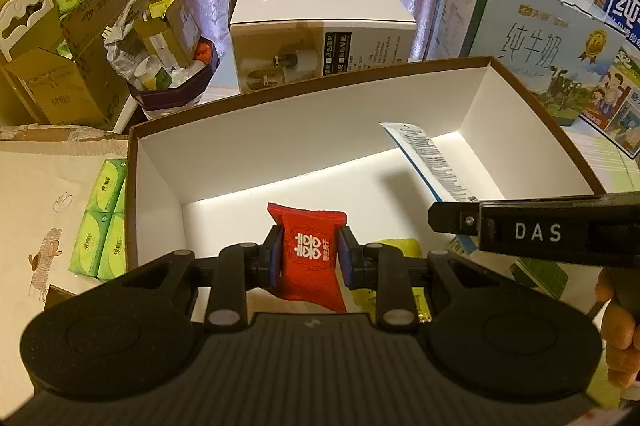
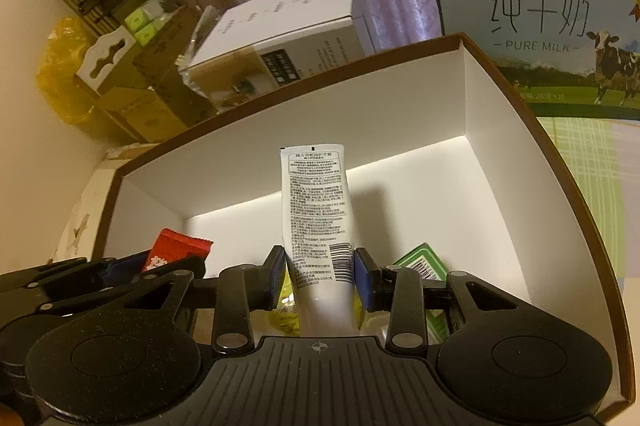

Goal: Organize objects
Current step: 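Lower the tube and candy packet into the box and open both tools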

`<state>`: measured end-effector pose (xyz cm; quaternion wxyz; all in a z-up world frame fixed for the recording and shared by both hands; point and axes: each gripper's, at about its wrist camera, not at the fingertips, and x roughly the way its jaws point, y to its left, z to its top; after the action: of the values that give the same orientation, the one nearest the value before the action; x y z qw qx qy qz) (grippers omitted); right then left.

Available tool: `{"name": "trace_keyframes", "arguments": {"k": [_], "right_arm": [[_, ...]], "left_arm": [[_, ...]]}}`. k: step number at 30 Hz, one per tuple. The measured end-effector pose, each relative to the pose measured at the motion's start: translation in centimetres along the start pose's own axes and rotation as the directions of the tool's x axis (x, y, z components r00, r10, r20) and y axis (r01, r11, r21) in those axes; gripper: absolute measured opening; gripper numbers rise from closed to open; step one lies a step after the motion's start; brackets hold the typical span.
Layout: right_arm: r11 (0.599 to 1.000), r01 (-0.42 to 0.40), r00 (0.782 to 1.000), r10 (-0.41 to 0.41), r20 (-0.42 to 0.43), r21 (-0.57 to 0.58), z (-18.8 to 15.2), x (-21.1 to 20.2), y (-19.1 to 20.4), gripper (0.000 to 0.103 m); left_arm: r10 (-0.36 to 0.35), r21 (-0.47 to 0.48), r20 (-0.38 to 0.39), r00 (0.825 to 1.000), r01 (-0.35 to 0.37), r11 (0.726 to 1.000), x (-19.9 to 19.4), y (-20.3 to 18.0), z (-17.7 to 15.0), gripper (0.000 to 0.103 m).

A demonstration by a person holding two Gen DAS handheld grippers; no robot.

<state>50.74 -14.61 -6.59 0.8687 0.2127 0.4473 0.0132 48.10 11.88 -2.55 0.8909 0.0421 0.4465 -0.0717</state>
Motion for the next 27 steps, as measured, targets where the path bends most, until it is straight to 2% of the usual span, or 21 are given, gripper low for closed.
{"name": "trace_keyframes", "arguments": {"k": [8,14,25,26,27], "right_arm": [[0.995,-0.044,0.999,0.044,0.011,0.087,0.7,0.5,-1.1,0.037],[0.999,-0.029,0.999,0.028,0.026,0.026,0.8,-0.6,-0.7,0.037],[1.000,0.005,1.000,-0.004,0.026,-0.013,0.4,-1.7,-1.0,0.038],[1.000,0.006,1.000,-0.006,0.029,-0.017,0.4,-1.9,-1.1,0.039],[1.000,0.005,0.999,-0.005,0.034,-0.020,0.4,-2.2,-1.2,0.040]], "left_arm": [[-0.001,0.002,-0.022,1.000,0.001,1.000,1.1,0.2,0.2,0.024],[0.003,-0.005,-0.033,0.999,-0.003,1.000,1.4,0.3,0.0,0.024],[0.000,-0.008,-0.013,1.000,0.000,1.000,1.3,0.1,0.3,0.025],[-0.004,-0.006,-0.007,1.000,0.004,1.000,1.2,0.1,0.4,0.034],[-0.004,-0.011,-0.008,1.000,0.003,1.000,1.2,0.1,0.5,0.048]]}}
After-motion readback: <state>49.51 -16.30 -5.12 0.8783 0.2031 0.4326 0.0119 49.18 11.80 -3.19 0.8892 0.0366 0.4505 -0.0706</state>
